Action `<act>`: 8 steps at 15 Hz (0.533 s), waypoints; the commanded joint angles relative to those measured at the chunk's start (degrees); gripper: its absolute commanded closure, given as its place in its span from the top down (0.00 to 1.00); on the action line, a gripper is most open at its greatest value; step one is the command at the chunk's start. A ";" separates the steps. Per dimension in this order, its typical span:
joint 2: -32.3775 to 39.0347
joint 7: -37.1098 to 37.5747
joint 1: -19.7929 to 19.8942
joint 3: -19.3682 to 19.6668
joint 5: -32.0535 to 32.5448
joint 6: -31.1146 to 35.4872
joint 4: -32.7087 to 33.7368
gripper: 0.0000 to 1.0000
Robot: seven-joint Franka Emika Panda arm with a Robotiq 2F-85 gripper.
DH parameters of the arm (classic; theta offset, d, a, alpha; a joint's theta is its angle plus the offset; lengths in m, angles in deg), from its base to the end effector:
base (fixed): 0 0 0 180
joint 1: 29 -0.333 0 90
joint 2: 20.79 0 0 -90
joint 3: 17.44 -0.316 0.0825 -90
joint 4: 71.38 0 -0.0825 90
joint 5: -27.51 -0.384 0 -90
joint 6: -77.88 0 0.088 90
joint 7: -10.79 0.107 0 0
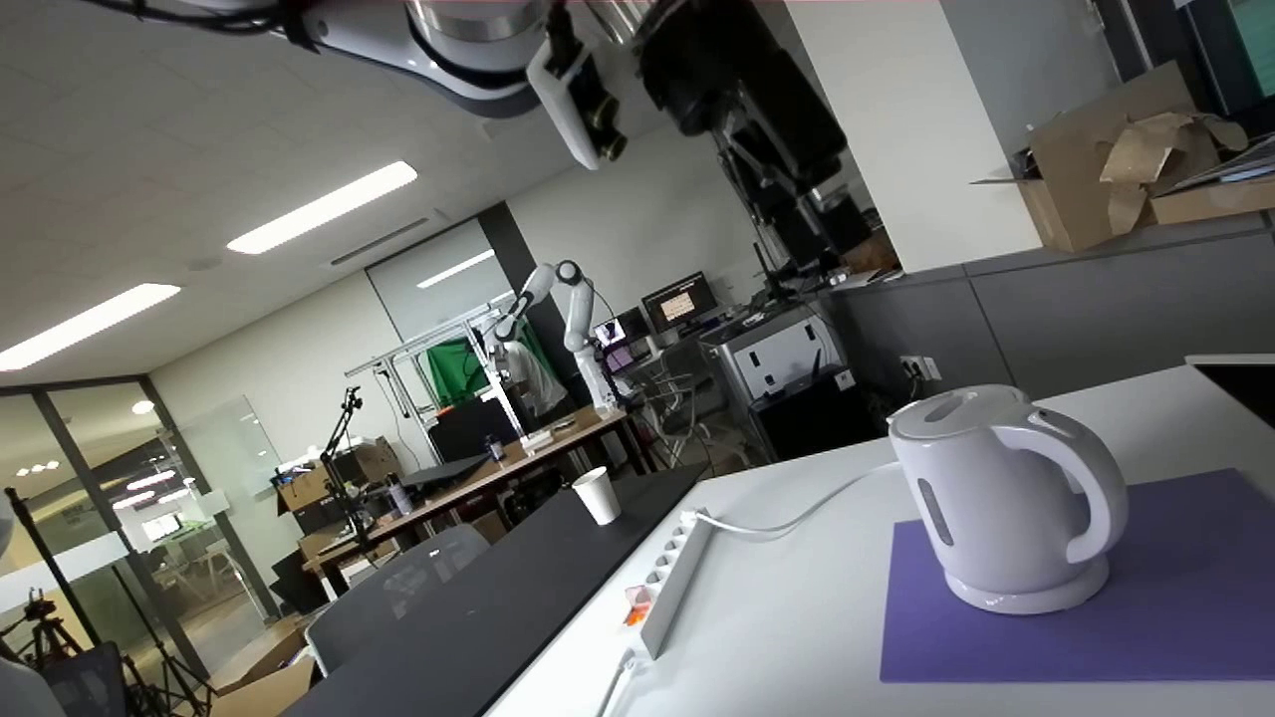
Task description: Turn on the white kettle
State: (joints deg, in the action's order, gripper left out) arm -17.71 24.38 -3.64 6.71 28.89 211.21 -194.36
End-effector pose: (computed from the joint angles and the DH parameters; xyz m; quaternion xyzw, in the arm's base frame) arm 0.3638 -0.4243 0.3924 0.8547 -0.5146 0.0562 0.0395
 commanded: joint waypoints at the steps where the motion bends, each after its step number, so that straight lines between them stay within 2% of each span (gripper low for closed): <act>1: 11.61 3.27 -0.95 -0.63 -3.46 4.23 7.64 1.00; 4: 20.49 5.00 -1.05 -1.14 -6.60 6.38 14.32 1.00; 8: 30.75 13.43 -3.88 2.18 -0.82 3.69 24.68 1.00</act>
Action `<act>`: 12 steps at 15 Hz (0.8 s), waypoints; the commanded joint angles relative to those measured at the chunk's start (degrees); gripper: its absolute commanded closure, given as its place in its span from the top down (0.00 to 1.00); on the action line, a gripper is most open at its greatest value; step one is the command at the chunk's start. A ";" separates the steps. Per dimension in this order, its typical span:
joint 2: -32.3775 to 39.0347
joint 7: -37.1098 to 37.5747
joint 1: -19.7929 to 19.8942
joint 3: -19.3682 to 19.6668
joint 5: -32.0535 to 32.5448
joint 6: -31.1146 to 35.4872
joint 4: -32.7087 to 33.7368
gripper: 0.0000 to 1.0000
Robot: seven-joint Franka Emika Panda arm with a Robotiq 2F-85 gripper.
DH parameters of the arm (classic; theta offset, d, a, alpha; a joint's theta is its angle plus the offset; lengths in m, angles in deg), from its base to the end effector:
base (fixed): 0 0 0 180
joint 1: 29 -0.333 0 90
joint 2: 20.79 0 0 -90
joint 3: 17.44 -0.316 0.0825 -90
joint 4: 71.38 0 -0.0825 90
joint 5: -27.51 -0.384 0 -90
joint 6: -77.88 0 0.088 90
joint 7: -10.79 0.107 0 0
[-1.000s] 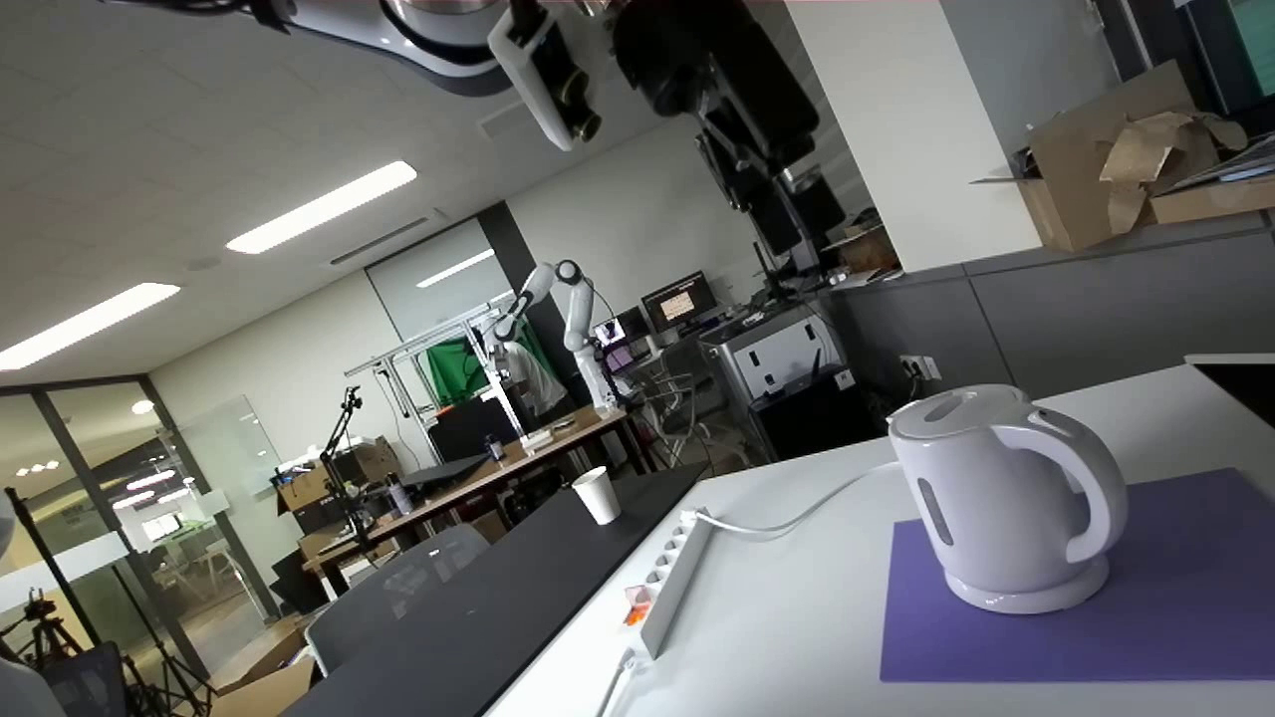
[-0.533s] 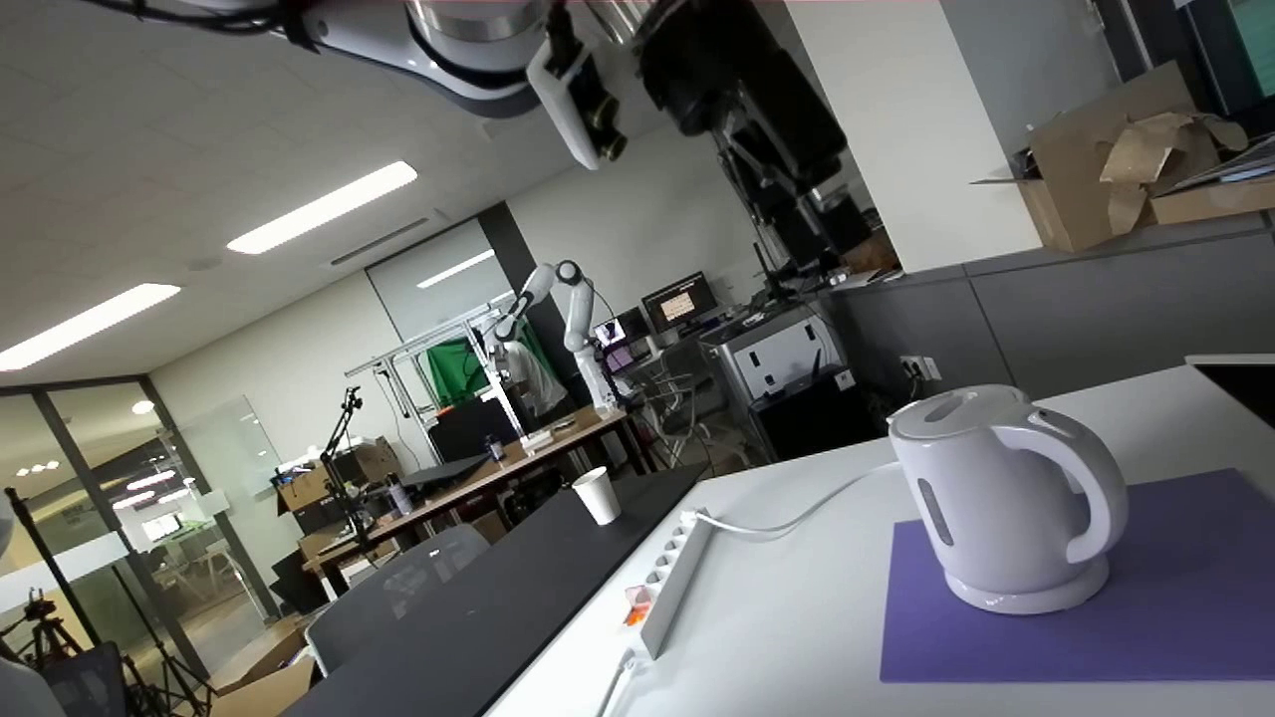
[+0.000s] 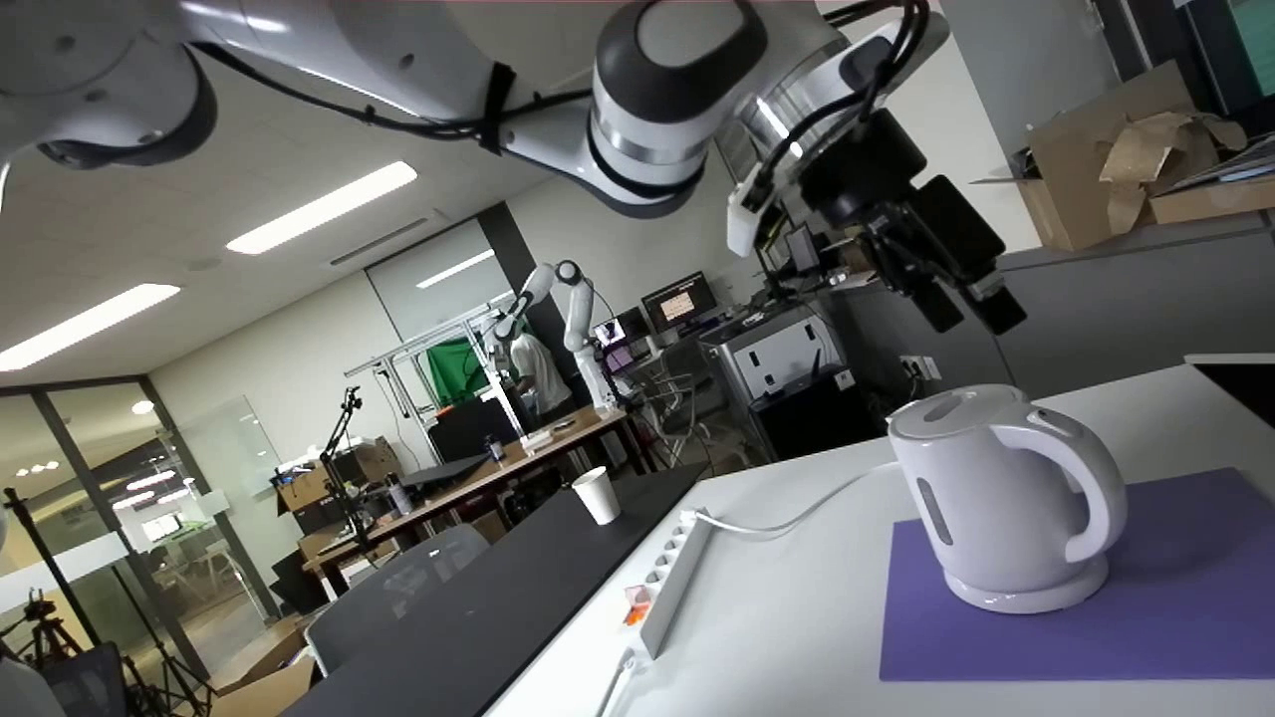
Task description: Turn on the white kettle
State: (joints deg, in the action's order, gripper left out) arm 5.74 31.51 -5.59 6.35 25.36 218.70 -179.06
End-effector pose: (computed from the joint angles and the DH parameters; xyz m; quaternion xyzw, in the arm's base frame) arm 0.4548 -0.4631 0.2971 0.8317 -0.5446 0.0579 0.0915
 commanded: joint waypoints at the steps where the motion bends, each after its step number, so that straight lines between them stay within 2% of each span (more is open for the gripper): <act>1: 9.03 7.49 -2.40 3.10 3.44 -4.80 11.43 1.00; 4: 13.95 11.23 -4.03 5.43 6.59 -8.51 17.46 1.00; 12: 23.25 15.07 -2.90 7.42 9.74 -19.14 30.60 1.00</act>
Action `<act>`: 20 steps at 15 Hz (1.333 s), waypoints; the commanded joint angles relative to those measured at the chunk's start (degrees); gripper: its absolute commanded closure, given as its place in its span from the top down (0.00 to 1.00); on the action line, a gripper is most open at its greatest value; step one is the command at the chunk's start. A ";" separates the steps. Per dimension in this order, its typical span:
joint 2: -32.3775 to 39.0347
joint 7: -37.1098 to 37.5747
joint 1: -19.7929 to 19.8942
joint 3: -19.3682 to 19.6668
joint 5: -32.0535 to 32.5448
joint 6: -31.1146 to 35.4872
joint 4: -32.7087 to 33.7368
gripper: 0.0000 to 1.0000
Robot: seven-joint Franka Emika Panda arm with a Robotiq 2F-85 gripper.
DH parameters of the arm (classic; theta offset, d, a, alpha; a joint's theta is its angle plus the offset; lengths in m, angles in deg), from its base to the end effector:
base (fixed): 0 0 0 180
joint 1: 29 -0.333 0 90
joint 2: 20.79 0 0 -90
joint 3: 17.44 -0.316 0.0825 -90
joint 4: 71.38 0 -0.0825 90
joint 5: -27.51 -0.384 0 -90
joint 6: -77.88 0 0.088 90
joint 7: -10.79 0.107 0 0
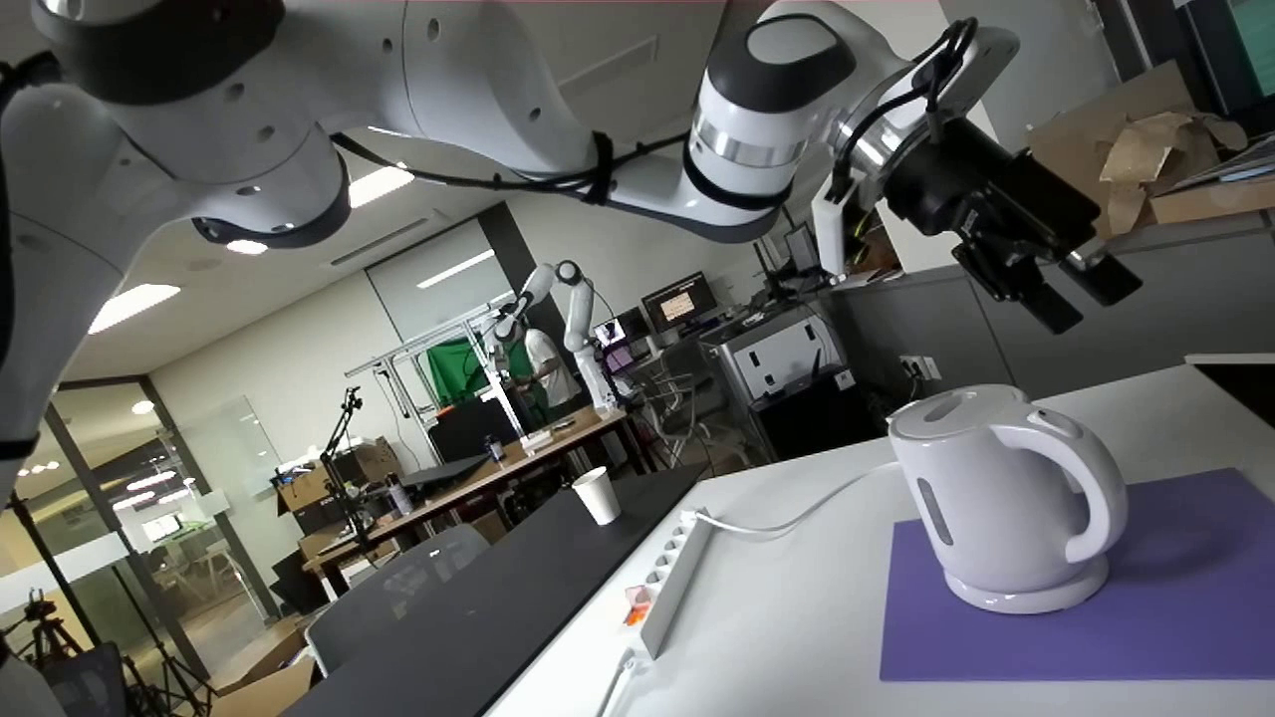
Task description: Turn on the white kettle
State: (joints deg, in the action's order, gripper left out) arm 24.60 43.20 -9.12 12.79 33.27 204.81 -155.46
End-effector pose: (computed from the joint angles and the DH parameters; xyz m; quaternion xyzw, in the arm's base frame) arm 0.5155 -0.5070 0.2637 0.7947 -0.5649 -0.0102 0.2219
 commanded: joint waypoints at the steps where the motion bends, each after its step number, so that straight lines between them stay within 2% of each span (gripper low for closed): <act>1: 5.44 3.57 0.97 0.96 1.99 -6.60 8.44 1.00; 4: 7.96 2.28 2.58 -0.71 1.33 -10.11 11.72 1.00; 8: 11.67 2.62 2.83 -1.17 1.66 -15.60 15.64 1.00; 13: 13.31 2.17 2.65 -2.64 1.29 -18.82 17.35 1.00; 14: 13.16 1.81 1.81 -1.96 0.46 -18.46 16.60 1.00; 20: 10.81 -0.09 2.66 -4.38 -3.01 -11.36 13.63 1.00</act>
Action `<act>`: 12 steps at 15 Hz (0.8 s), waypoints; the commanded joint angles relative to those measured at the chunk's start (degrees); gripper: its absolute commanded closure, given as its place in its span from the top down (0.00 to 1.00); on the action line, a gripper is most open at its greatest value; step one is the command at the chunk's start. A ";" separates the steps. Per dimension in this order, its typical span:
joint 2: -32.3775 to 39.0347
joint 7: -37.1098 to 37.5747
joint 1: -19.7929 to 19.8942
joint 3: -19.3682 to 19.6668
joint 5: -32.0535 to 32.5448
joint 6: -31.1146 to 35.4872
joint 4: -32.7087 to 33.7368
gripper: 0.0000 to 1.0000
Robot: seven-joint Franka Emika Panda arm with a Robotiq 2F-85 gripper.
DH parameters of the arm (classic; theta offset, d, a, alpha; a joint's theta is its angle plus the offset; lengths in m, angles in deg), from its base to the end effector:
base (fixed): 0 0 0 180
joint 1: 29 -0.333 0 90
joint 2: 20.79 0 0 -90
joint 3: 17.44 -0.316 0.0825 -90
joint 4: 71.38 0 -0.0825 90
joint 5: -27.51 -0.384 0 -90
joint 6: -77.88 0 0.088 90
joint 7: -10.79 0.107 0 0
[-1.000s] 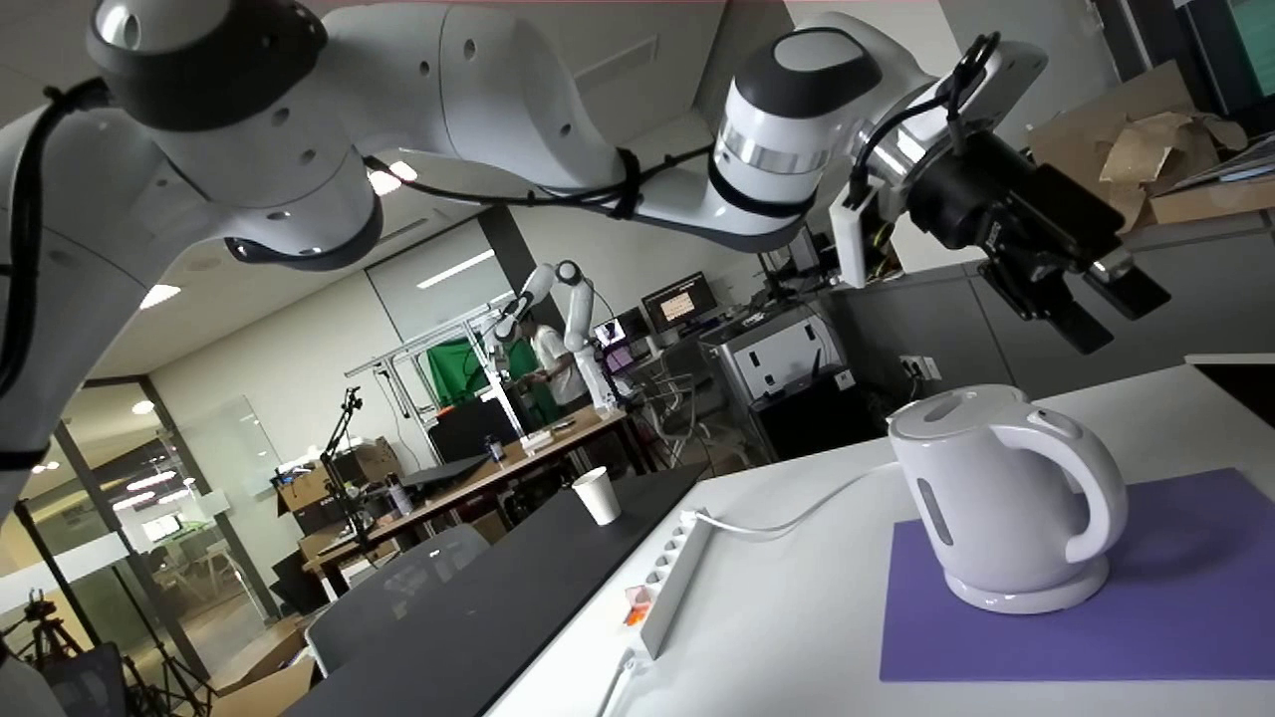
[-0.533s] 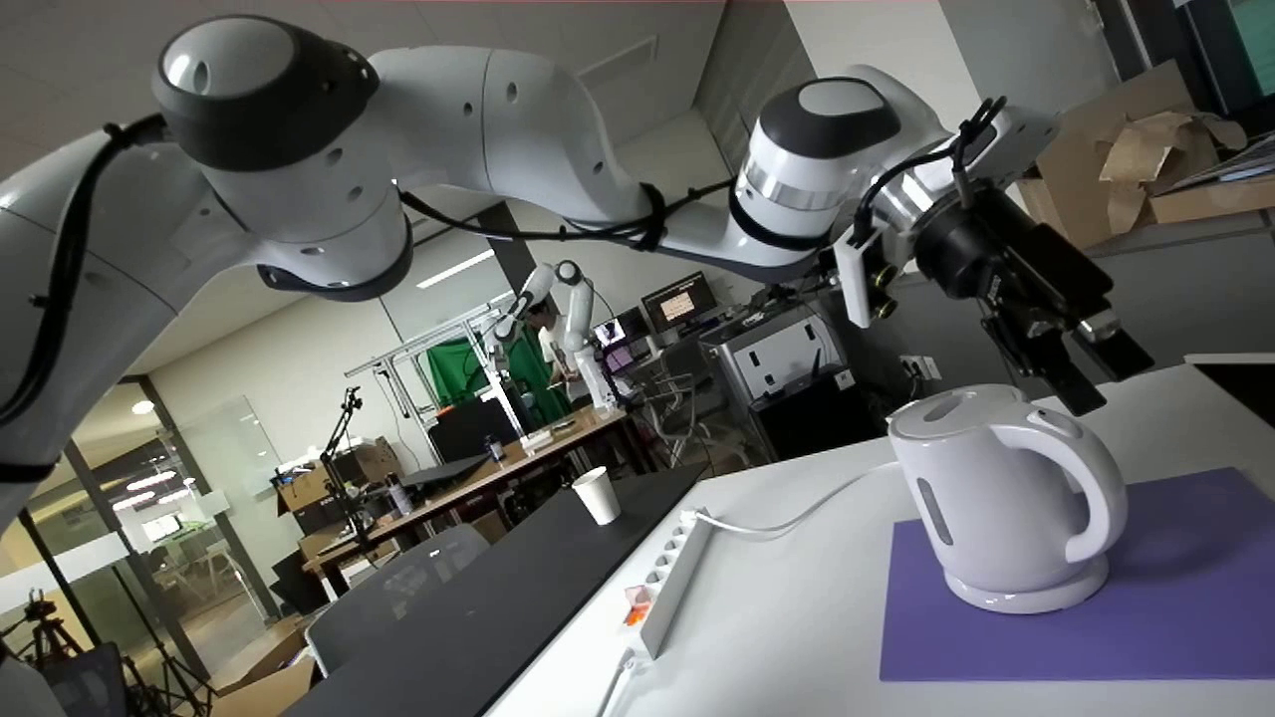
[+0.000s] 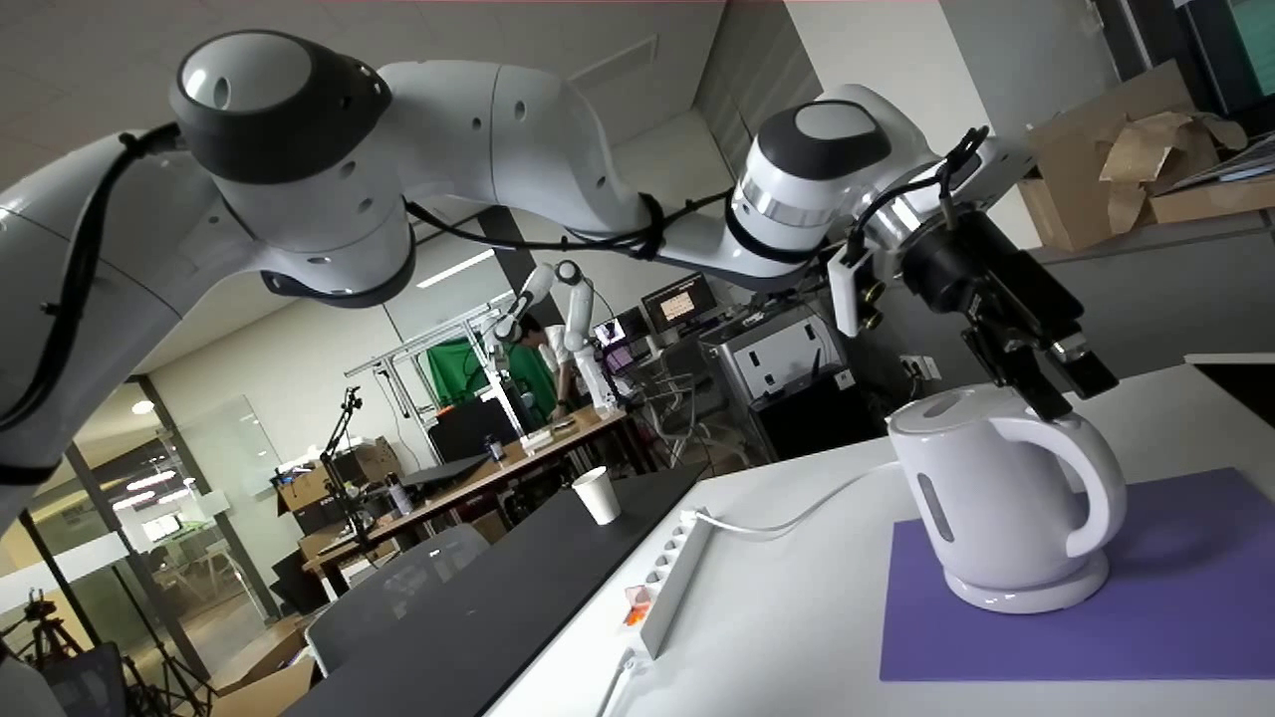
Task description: Turn on the white kettle
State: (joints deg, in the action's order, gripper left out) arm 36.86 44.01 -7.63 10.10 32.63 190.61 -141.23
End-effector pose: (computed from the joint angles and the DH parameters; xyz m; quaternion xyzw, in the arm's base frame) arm 0.5469 -0.4934 0.1935 0.7910 -0.5547 -0.1107 0.2331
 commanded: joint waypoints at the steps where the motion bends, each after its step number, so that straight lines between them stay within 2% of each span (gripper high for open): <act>1: -1.71 -1.37 1.42 -1.91 -3.22 4.01 -0.85 1.00; 4: -1.98 -2.70 1.89 -2.21 -5.33 6.36 -1.16 1.00; 12: -2.23 -3.47 1.30 -1.06 -6.64 4.83 -0.58 1.00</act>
State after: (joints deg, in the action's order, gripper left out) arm 35.86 40.41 -6.00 9.13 26.25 196.50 -141.32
